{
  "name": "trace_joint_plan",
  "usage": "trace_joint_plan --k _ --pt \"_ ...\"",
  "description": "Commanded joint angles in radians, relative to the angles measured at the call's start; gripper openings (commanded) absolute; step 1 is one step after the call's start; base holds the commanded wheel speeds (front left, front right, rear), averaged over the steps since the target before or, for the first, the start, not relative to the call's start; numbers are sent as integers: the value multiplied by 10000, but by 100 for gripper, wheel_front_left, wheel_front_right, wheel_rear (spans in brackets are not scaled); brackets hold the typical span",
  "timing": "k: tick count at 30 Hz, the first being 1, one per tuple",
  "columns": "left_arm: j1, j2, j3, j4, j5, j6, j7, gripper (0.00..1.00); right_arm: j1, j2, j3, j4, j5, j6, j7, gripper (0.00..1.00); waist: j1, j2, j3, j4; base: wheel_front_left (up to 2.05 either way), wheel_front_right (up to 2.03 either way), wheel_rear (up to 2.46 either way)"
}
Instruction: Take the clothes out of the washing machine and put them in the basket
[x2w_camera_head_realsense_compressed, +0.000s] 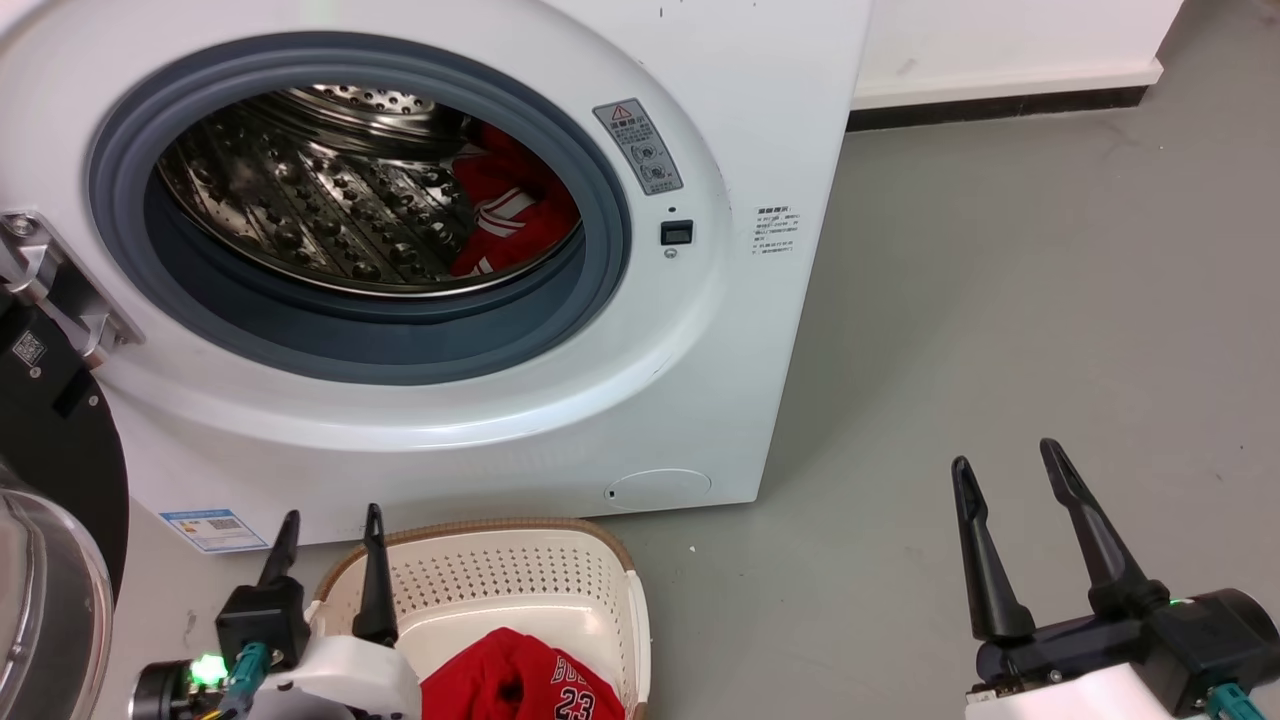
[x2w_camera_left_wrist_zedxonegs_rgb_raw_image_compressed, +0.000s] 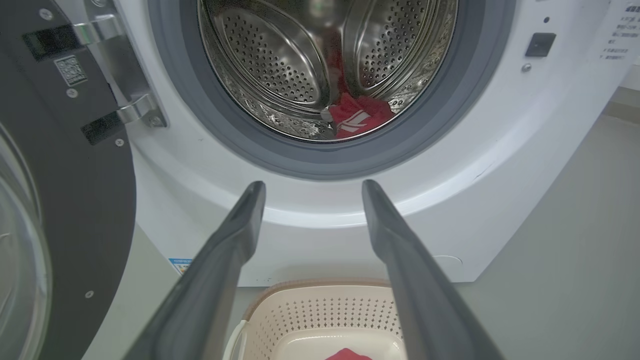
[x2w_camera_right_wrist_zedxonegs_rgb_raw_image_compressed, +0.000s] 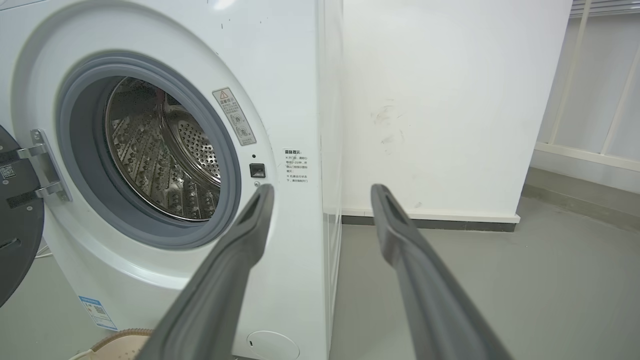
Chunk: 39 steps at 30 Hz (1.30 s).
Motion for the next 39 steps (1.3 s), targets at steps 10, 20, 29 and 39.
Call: trace_joint_plan --k 10,20,29,39 --pt "-745 -215 1193 -608 610 -662 -26 100 -237 -4 100 -100 -12 -7 -24 100 3 0 400 -321 0 0 0" --pt "-4267 894 1514 1370 959 -1398 -26 100 -1200 -3 241 -284 333 -7 -24 100 3 0 2102 -1303 0 0 0" --pt "-7658 2242 1142 3367 1284 -1954 746 100 -1971 -1 155 -474 889 -7 -24 100 3 0 3888 -2182 0 0 0" --pt "-11209 3456 440 4738 1341 -2337 2654 100 -2720 0 95 -780 1697 -7 -25 100 3 0 5825 -3049 0 0 0"
